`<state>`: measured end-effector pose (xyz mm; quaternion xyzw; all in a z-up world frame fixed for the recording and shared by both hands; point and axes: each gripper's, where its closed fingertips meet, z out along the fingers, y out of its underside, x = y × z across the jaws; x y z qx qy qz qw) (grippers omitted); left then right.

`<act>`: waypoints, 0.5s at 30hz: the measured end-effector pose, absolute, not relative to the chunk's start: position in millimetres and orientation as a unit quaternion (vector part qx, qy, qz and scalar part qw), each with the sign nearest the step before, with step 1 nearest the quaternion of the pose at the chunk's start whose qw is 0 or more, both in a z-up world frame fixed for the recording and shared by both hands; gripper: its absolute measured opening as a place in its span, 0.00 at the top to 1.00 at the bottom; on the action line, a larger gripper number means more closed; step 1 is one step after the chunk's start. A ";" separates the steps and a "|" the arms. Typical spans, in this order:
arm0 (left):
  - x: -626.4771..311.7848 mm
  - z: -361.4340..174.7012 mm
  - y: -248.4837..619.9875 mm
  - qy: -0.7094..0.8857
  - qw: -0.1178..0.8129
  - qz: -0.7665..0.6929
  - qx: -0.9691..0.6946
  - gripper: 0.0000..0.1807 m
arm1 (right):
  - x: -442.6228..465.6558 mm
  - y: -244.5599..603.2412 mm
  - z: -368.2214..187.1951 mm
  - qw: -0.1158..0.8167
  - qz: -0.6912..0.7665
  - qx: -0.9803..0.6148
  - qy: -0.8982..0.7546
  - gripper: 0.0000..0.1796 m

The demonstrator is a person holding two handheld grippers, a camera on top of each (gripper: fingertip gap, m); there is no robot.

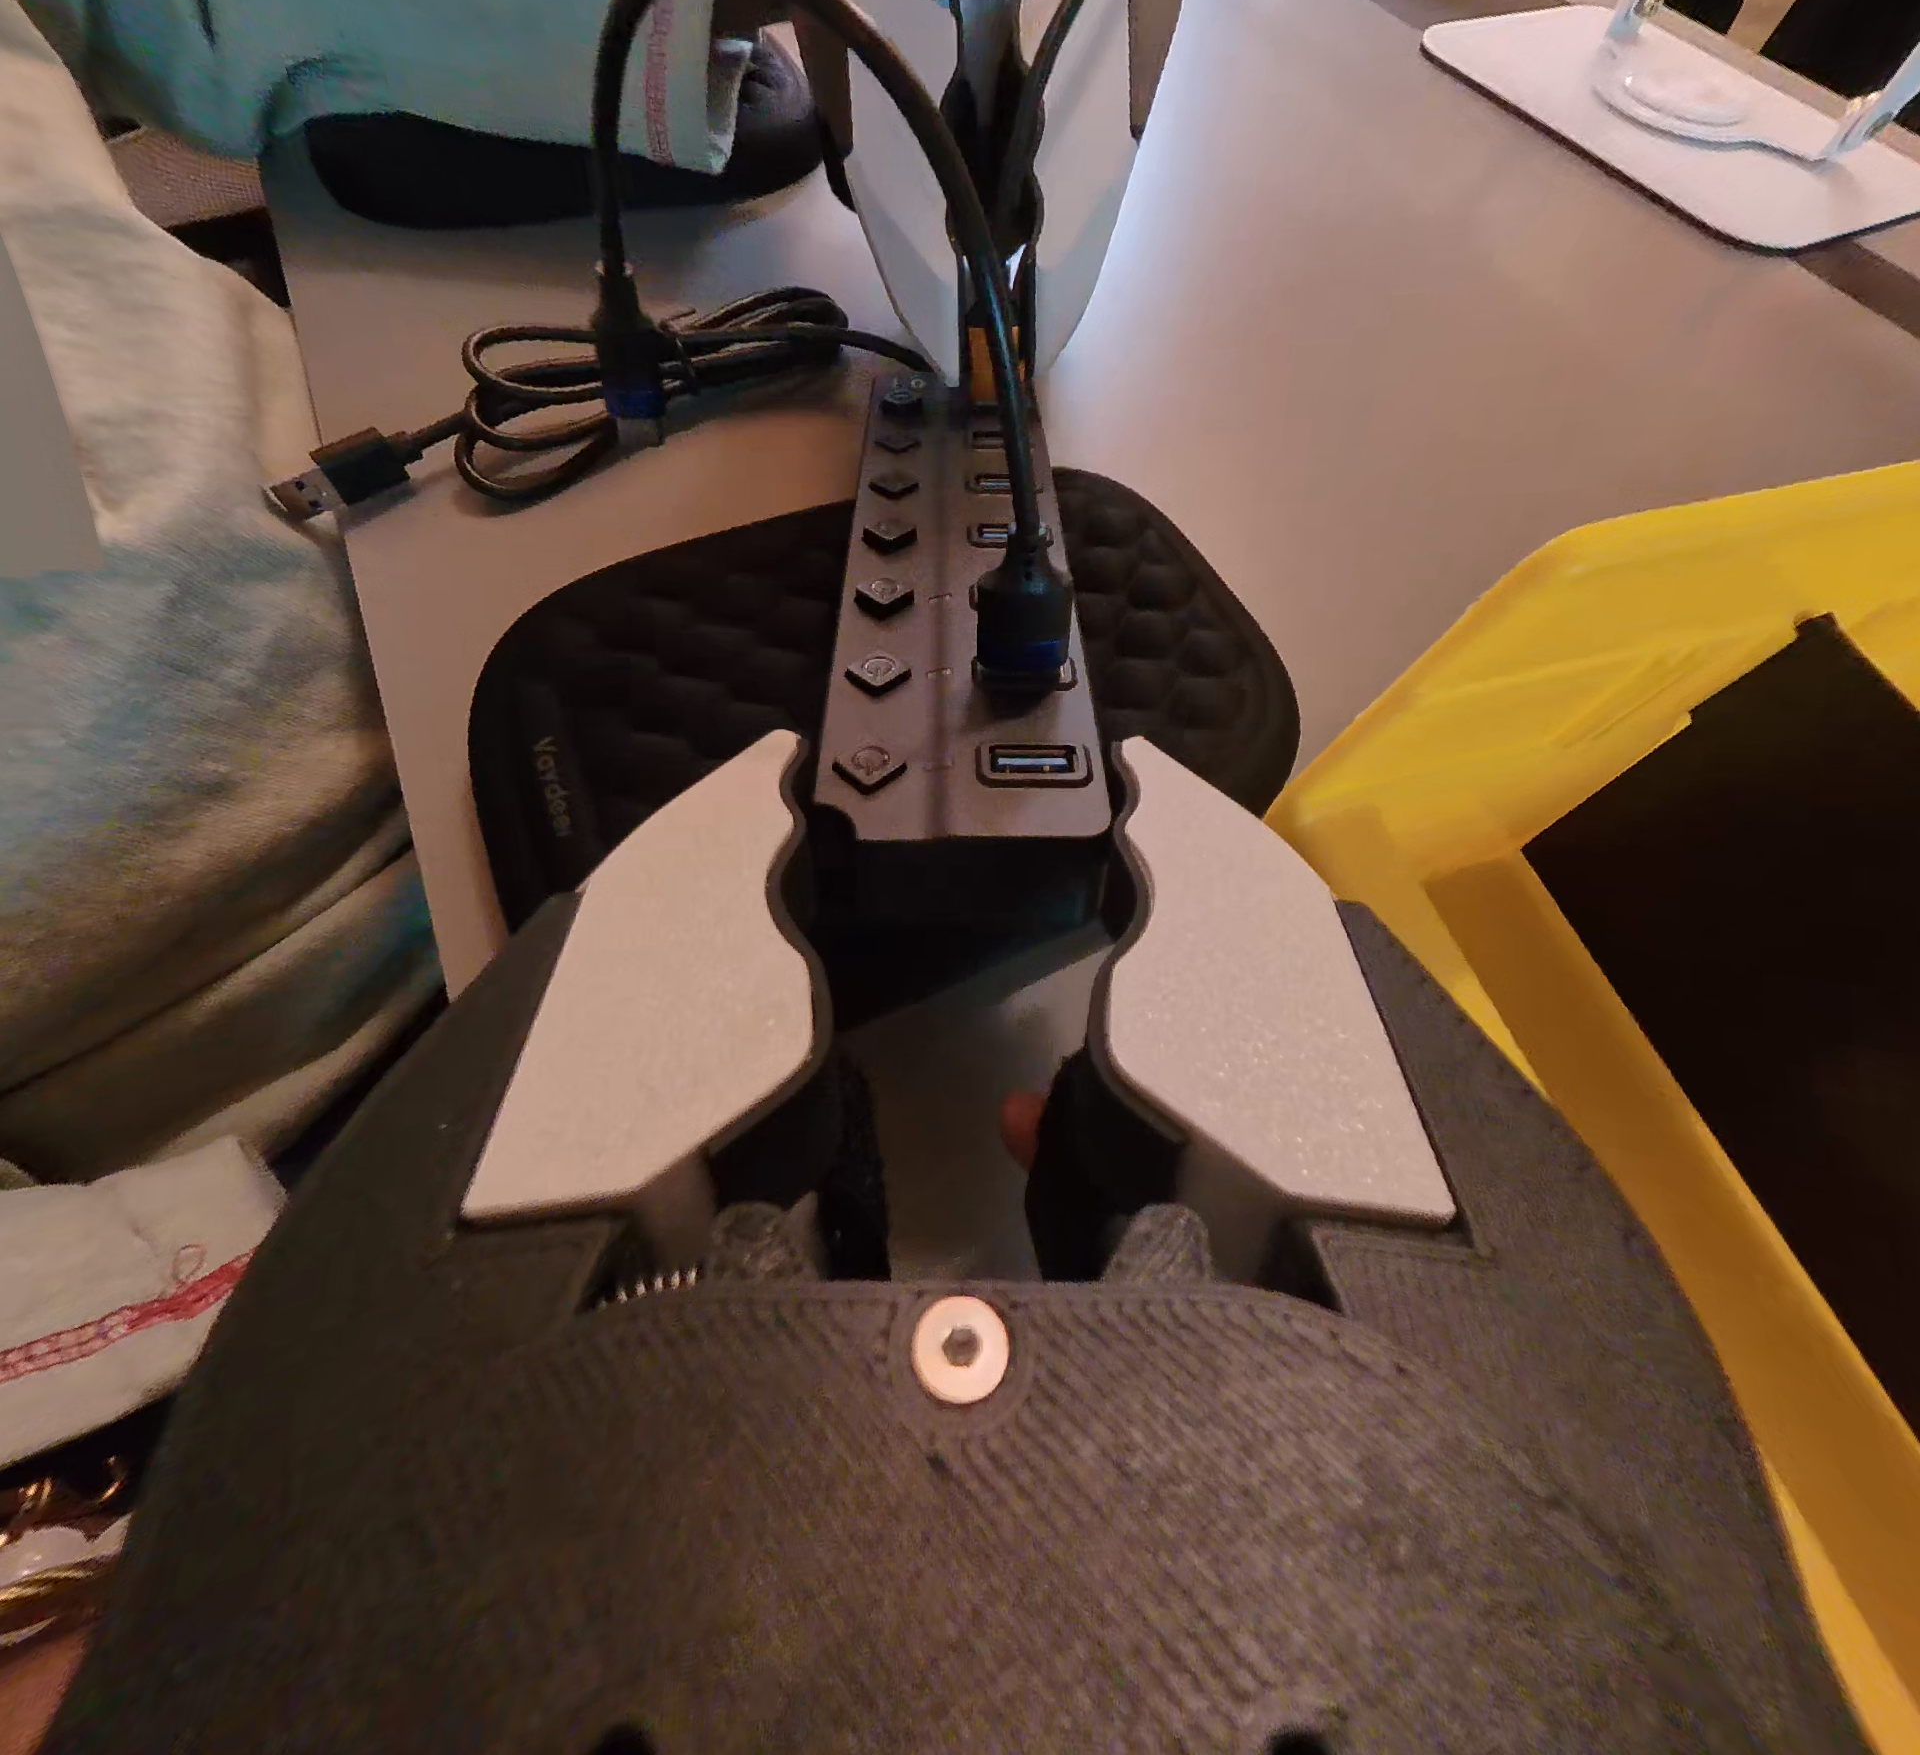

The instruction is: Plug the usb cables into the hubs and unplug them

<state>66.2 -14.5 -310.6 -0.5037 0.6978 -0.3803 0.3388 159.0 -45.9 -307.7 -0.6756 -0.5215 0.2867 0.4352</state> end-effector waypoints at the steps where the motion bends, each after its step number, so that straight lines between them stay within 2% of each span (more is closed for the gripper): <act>1: 66.3 -311.2 -14.3 0.696 0.340 -0.382 -0.504 0.90 | 159.2 -45.8 -308.4 0.433 0.289 -0.678 -0.519 0.70; 9: 65.0 -314.1 -12.6 0.679 0.344 -0.375 -0.529 0.90 | 155.9 -46.8 -299.4 0.454 0.269 -0.660 -0.535 0.70; 12: 48.9 -316.3 -16.0 0.645 0.327 -0.321 -0.611 0.67 | 148.6 -49.6 -279.8 0.488 0.241 -0.629 -0.555 0.70; 15: 10.9 -331.7 -47.8 0.654 0.281 -0.243 -0.659 0.60 | 139.8 -54.4 -267.1 0.500 0.210 -0.611 -0.577 0.70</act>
